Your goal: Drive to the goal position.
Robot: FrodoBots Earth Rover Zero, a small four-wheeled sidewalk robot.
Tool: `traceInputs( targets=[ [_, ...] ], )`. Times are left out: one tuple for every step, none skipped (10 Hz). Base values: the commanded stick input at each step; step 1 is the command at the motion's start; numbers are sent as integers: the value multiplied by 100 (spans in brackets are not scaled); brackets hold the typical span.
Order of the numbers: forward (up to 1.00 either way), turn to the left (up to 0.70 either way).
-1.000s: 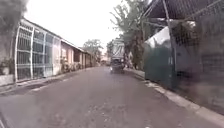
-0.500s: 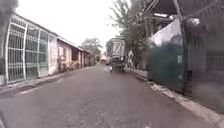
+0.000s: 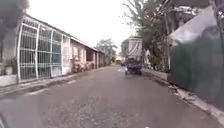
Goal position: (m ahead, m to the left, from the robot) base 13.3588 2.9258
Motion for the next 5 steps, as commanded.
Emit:
traceInputs(
  targets=[
    [70,0],
    [70,0],
    [70,0],
    [70,0],
    [70,0]
  ],
)
